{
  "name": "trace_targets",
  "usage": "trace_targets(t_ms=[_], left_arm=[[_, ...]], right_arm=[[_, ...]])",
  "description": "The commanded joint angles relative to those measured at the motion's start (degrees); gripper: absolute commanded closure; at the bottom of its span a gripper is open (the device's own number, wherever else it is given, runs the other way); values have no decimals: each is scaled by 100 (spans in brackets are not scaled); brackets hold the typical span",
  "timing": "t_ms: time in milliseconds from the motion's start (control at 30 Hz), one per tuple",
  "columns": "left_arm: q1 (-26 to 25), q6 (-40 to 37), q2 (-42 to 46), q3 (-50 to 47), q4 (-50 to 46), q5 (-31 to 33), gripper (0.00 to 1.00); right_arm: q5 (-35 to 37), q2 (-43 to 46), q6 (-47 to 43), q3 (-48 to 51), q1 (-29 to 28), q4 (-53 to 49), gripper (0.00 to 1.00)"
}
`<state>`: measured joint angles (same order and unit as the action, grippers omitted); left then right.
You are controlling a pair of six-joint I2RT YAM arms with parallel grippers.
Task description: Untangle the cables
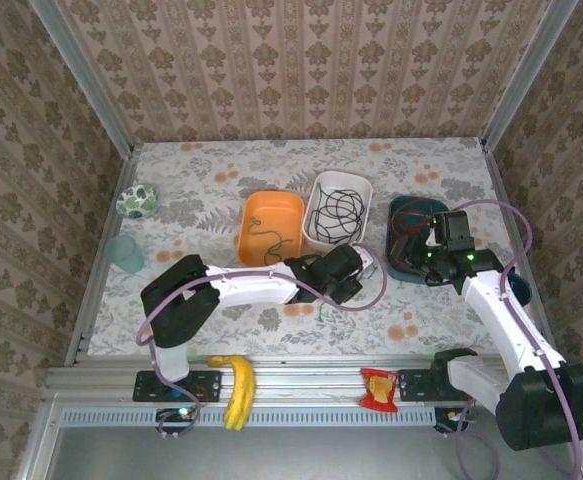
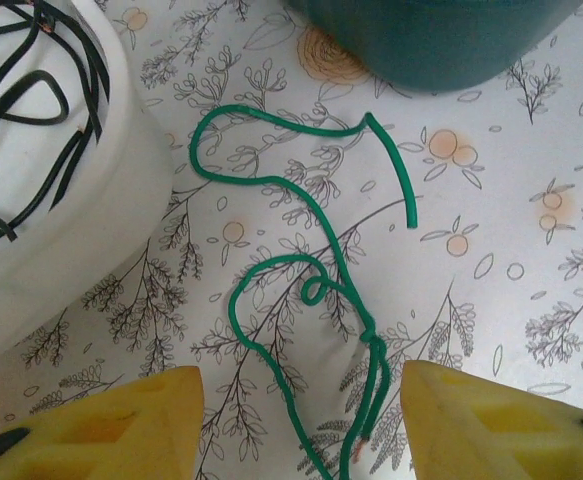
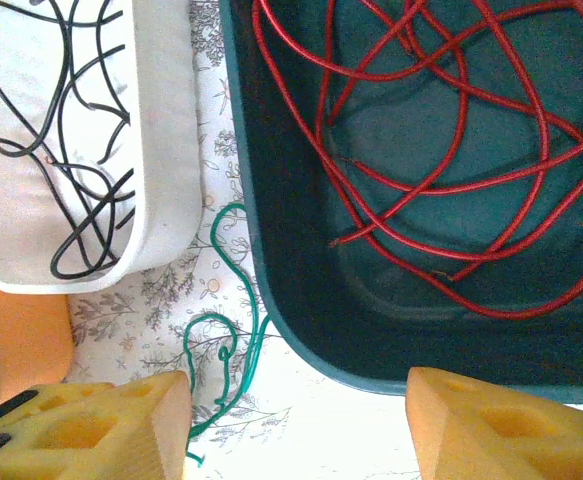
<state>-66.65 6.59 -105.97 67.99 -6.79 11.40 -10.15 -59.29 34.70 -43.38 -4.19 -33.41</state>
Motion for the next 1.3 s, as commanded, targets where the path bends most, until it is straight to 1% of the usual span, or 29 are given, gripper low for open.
trace_targets(t_ms=[0,100,233,267,500,600,700,767,800,833,933,1067,1133,1200,1267], left_arm=[[30,71,-207,242,-41,-22,47],[30,67,-351,345,-148,-251,49],[21,14,-553,530,-359,-283,60],[21,11,-564,549,-391,-279,62],[28,2,-603,547,-379,-401,60],[36,-19,-732,642,-499,-403,63],[30,-26,-819,752,-621,-368,77],[30,-17,-798,757,-651,-247,91],[24,-16,-766,731,-612,-195,97],[24,-11,-714,690,-551,-102,100],[12,-3,-433,555,-347,153,100],[-66,-157,232,352,-7,608,100],[-93,-244,666,207,226,810,100],[-68,-258,1101,36,497,1016,100],[25,-180,1531,-109,736,1223,100]], right_arm=[[-171,62,-43,-187,-30,-157,41],[-197,-3,-51,-236,-32,-157,41],[-189,-48,-77,-277,-30,-184,41],[-185,-43,-86,-285,-30,-192,41],[-198,-48,-95,-303,-30,-195,41],[-198,-48,-95,-294,-27,-179,41],[-196,-41,-83,-277,-30,-166,41],[-216,-39,-86,-286,-30,-165,41],[-213,-39,-90,-286,-30,-166,41],[-212,-31,-95,-286,-27,-166,41],[-224,11,-137,-286,-30,-184,41],[-461,172,-187,-171,-132,-52,42],[-597,246,-183,-72,-366,84,42],[-645,261,-198,15,-756,208,42],[-603,194,-271,106,-1269,317,42]])
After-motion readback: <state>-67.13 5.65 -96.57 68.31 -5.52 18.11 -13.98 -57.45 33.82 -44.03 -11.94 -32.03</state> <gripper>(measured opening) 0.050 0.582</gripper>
